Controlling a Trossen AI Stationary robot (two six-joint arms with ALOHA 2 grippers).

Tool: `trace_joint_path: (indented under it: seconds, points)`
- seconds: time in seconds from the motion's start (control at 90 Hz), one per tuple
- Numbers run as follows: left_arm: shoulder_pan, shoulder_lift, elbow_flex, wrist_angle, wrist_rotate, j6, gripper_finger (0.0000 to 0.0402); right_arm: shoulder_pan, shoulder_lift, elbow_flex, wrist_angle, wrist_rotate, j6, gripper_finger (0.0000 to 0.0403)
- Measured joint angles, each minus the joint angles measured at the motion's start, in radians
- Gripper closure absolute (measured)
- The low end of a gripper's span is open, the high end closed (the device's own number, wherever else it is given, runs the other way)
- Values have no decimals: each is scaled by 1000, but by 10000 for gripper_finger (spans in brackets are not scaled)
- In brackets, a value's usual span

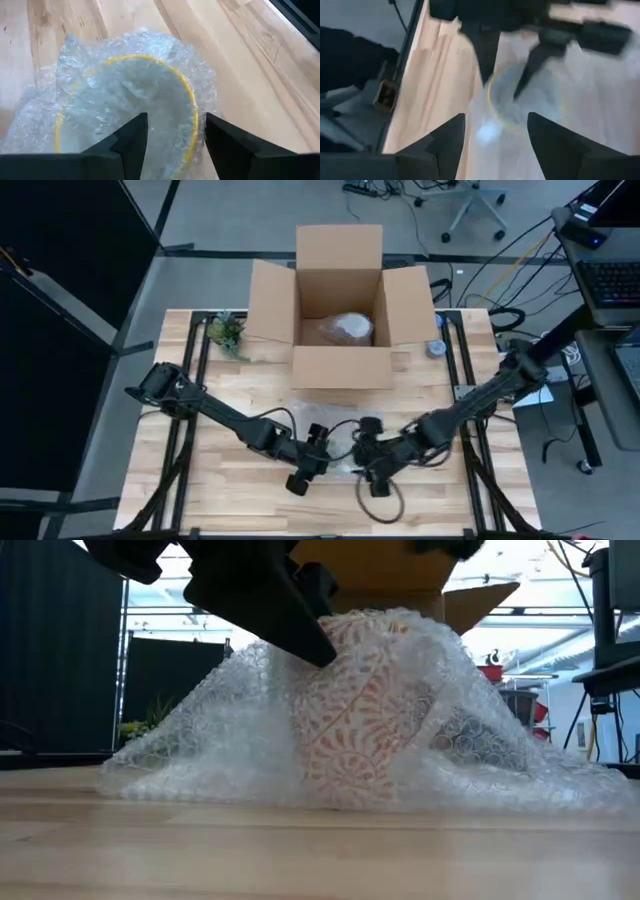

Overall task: Wrap mug
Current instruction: Wrap the orange mug with bubble wrap

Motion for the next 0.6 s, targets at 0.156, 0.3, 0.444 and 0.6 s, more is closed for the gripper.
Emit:
trace_joint_path:
  seconds: [0.156, 0.3, 0.444, 0.6]
  points:
    - [-1, 0, 0, -2, 0, 0, 226, 51, -26, -4, -217, 204, 148, 202]
    - [-1, 0, 0, -3, 0, 2, 226, 90, -30, -113, -210, 338, 289, 202]
    - [-1, 0, 0, -3, 1, 3, 226, 90, -27, -306, -31, 349, 414, 202]
    - [-1, 0, 0, -2, 1, 2, 226, 55, -27, -494, 218, 347, 484, 202]
